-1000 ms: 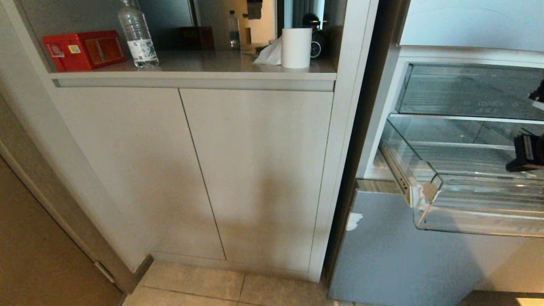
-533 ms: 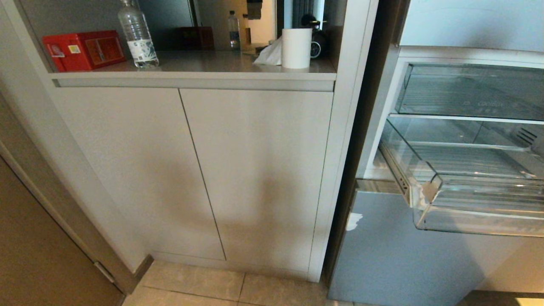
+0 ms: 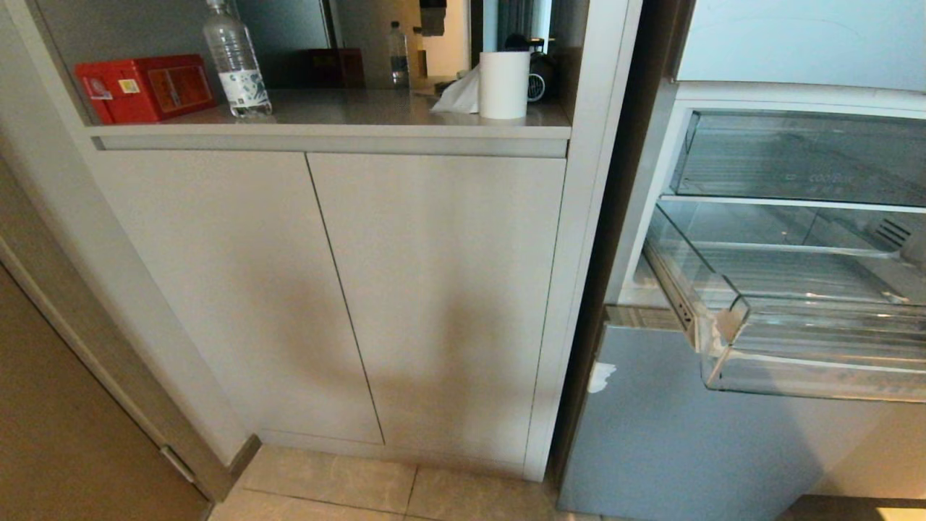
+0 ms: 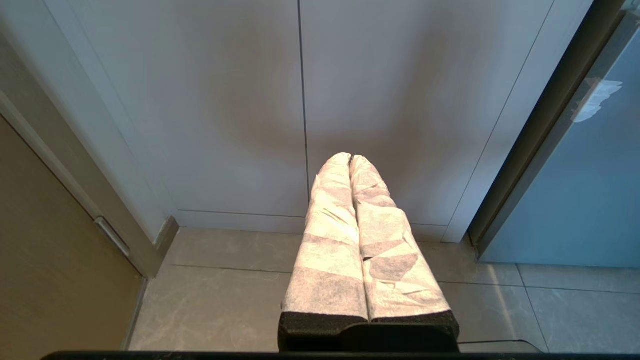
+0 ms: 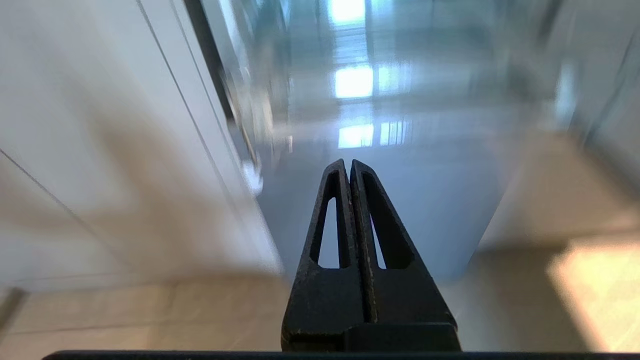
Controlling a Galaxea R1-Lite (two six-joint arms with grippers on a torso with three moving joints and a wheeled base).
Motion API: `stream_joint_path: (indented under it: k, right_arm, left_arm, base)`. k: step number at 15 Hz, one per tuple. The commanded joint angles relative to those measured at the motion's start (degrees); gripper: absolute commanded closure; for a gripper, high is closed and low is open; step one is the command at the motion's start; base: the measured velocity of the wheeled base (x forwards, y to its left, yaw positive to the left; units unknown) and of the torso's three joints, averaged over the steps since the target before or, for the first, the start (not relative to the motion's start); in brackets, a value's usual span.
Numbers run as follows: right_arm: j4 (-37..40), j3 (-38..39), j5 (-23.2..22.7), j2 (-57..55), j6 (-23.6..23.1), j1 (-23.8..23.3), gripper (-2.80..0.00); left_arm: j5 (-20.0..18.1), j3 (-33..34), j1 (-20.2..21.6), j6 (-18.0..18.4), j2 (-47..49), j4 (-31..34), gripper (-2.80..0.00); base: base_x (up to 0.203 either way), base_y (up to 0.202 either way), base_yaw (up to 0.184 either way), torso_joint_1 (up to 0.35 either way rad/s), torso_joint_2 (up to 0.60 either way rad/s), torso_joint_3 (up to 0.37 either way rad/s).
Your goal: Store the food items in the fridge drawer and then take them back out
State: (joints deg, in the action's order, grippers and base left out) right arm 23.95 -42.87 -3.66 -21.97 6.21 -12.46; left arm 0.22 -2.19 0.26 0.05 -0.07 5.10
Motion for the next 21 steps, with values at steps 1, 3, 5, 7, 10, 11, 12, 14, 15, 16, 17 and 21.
stream_joint_path:
  k: [1,3,5,7,10,11,12,14,15,16,17,21]
  right_arm:
    - [-0.53,10.72,0.55,6.17,1.75,0.00,0.00]
    - [-4.00,19.06,1.12,6.04,-0.96,0.45,0.00]
    - [-15.06,27.61,2.52,5.93,-3.81,2.24,0.00]
    - [-22.19,34.24,3.67,5.93,-11.71,6.95,0.00]
    - [-27.63,41.46,5.83,9.27,-13.45,10.23,0.00]
    - [-27.99,42.34,6.13,11.24,-12.70,12.41,0.00]
    - [-28.13,42.71,6.20,12.97,-11.51,13.03,0.00]
    - [-26.73,42.86,5.30,19.69,-10.82,12.82,0.00]
    - [-25.56,42.86,4.90,21.96,-10.14,12.76,0.00]
    - [-24.41,42.90,4.60,22.46,-8.37,12.69,0.00]
    - [-23.63,42.95,5.03,21.98,-6.47,12.64,0.00]
    - [-23.52,42.96,5.06,21.97,-6.71,12.63,0.00]
  left_arm:
    - [0.04,0.00,0.09,-0.05,-0.01,0.00,0.00]
    - [0.04,0.00,0.00,0.04,-0.01,0.00,0.00]
    - [0.04,0.00,0.05,0.04,-0.01,0.00,0.00]
    - [0.04,0.00,0.04,-0.05,-0.01,0.00,0.00]
    - [0.04,0.00,0.01,-0.05,-0.01,0.01,0.00]
    - [0.04,0.00,0.01,-0.04,-0.01,0.00,0.00]
    - [0.04,0.00,0.00,0.04,-0.01,0.00,0.00]
    - [-0.01,0.06,0.00,0.04,-0.01,-0.06,0.00]
    - [0.04,0.00,0.00,-0.05,-0.01,0.00,0.00]
    - [0.02,0.00,0.00,-0.05,-0.01,0.00,0.00]
    - [0.04,0.00,0.00,-0.05,-0.01,0.00,0.00]
    - [0.04,0.00,0.00,-0.11,-0.01,0.00,0.00]
  base:
    - [0.000,0.000,0.000,0.000,0.00,0.000]
    - [0.000,0.000,0.000,0.000,0.00,0.000]
    - [0.000,0.000,0.000,0.000,0.00,0.000]
    - [0.000,0.000,0.000,0.000,0.00,0.000]
    - [0.000,0.000,0.000,0.000,0.00,0.000]
    - [0.000,0.000,0.000,0.000,0.00,0.000]
    - [0.000,0.000,0.000,0.000,0.00,0.000]
    - [0.000,0.000,0.000,0.000,0.00,0.000]
    - [0.000,0.000,0.000,0.000,0.00,0.000]
    - [0.000,0.000,0.000,0.000,0.00,0.000]
    - [0.000,0.000,0.000,0.000,0.00,0.000]
    - [0.000,0.000,0.000,0.000,0.00,0.000]
